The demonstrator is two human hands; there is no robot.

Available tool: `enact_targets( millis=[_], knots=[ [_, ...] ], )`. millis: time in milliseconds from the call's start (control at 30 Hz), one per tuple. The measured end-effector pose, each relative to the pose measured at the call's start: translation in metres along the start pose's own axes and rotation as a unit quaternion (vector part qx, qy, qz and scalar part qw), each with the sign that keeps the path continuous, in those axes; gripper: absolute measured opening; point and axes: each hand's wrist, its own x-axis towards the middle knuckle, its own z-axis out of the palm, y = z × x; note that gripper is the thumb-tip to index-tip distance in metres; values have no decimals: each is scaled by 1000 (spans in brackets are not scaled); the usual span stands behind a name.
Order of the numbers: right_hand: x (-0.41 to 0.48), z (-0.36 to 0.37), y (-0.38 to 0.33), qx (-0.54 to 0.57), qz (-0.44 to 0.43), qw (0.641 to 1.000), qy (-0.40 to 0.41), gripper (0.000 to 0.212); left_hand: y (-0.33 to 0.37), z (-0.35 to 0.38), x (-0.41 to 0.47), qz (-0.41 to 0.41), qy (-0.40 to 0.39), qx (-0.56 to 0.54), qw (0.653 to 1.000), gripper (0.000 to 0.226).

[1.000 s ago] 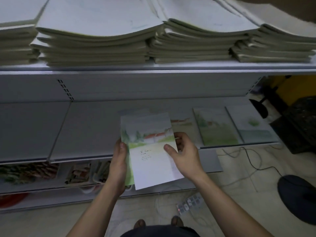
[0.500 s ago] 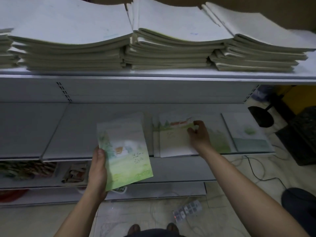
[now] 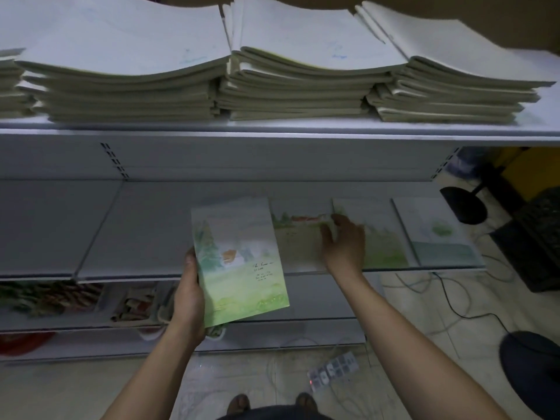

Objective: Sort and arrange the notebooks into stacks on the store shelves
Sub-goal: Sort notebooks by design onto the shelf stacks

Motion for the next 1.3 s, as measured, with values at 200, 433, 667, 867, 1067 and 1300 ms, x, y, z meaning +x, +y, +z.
enact_targets(
  millis=[200, 433, 667, 867, 1067, 1300],
  knots=[
    [-76, -28, -31, 253, -20, 963, -91, 21, -6, 27, 0, -29, -45, 29, 998, 57],
    [-99, -44, -16, 248, 37, 968, -8, 28, -14, 63, -8, -35, -117, 56, 991, 58],
    [-80, -75, 21, 244, 42, 969, 0, 23, -25, 91, -9, 87, -110, 169, 976, 50],
    [-32, -115, 65, 293, 87, 952, -24, 18, -45, 127, -19, 113, -83, 169, 976, 37],
    [30, -139, 109, 321, 144, 936, -8, 25, -65, 127, -12, 113, -22, 142, 983, 47],
    [72, -118, 122, 261, 146, 952, -67, 21, -73, 130, -29, 111, 39, 101, 988, 44]
  ],
)
